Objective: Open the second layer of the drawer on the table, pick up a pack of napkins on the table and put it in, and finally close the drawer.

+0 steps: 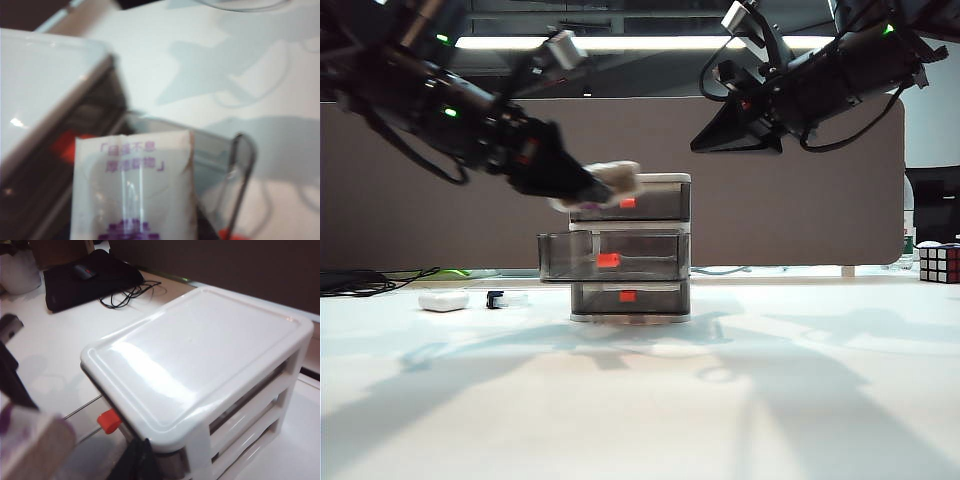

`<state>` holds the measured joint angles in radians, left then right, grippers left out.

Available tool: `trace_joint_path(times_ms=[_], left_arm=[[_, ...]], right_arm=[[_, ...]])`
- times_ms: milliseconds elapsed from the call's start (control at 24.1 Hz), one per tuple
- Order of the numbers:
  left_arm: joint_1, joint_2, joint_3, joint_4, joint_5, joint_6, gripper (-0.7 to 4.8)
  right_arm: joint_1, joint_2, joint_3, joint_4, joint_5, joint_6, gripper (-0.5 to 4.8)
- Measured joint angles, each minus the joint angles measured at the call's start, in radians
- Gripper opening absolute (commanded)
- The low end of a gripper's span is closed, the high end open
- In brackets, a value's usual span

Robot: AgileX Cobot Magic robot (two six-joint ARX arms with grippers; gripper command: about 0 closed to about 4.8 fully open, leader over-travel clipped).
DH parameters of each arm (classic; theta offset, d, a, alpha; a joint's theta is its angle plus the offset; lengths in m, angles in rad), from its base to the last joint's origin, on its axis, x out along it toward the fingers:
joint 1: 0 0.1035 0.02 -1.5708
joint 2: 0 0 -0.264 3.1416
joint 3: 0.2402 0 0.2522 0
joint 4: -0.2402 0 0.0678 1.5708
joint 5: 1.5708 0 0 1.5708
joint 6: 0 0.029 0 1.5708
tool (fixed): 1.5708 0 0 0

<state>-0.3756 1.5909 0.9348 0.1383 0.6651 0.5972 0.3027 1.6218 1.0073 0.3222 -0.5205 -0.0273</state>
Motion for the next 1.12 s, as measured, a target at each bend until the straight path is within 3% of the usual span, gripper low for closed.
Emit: trace_joint_path(times_ms=[124,207,870,953,995,1119], left_arm=[[-0.051,0.025,0.0,0.007,-0.007,0.008,2.25],[-0.079,0.046,0.004,0.009,-0.068,0.023,2.24],[-0.085,0.058,0.014,0.074,-0.134,0.039,2.25],[-0.085,0.058,0.022,0.072,-0.146,0.039,2.71],[-0.085,0.058,0.027,0.071,-0.151,0.039,3.62],[-0.085,0.066,0.051,0.07,-0.153,0.041,3.84]], right_arm=[[0.0,0.0,0.0,-0.018,-0.001,0.0,-0.05],[-0.001,0.0,0.0,-0.035,-0.004,0.0,-0.04],[-0.001,0.0,0.0,-0.061,-0.027,-0.003,-0.05],[-0.001,0.0,0.0,-0.061,-0.027,-0.004,-0.04],[-0.001,0.0,0.0,-0.061,-0.027,-0.004,-0.05],[-0.001,0.0,0.0,-0.061,-0.028,-0.005,-0.04]])
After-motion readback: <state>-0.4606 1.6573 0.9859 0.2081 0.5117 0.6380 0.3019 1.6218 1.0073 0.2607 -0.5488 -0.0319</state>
